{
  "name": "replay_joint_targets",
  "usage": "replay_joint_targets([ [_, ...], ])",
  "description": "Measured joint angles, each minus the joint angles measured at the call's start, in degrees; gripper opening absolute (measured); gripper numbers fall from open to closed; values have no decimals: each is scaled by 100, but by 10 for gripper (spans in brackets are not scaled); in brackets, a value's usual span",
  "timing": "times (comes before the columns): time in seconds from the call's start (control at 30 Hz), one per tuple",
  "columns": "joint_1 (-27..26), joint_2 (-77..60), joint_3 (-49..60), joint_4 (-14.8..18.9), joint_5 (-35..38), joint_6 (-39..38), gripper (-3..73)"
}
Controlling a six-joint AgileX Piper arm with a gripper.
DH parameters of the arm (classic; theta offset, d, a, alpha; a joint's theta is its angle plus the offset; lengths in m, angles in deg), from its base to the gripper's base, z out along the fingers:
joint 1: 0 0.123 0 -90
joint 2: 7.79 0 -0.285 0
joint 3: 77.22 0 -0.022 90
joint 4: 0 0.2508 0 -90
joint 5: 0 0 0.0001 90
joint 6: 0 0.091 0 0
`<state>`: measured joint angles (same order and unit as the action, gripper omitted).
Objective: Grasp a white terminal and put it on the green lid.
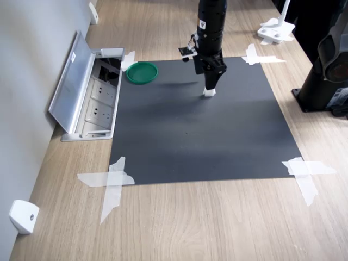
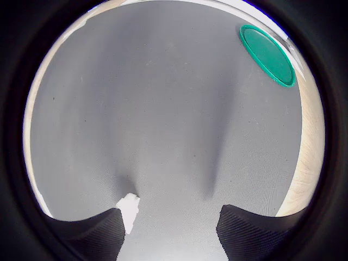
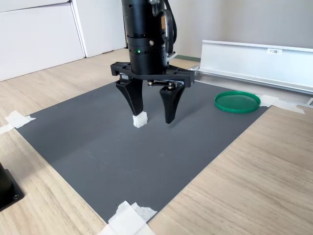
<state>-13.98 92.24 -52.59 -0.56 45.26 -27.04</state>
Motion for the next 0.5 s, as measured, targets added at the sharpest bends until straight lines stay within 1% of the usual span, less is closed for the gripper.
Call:
replay_joint_targets([
  [0.4, 0, -347, -66, 56, 272, 0, 726],
  [0.5, 0, -420, -67, 89, 437, 0, 726],
])
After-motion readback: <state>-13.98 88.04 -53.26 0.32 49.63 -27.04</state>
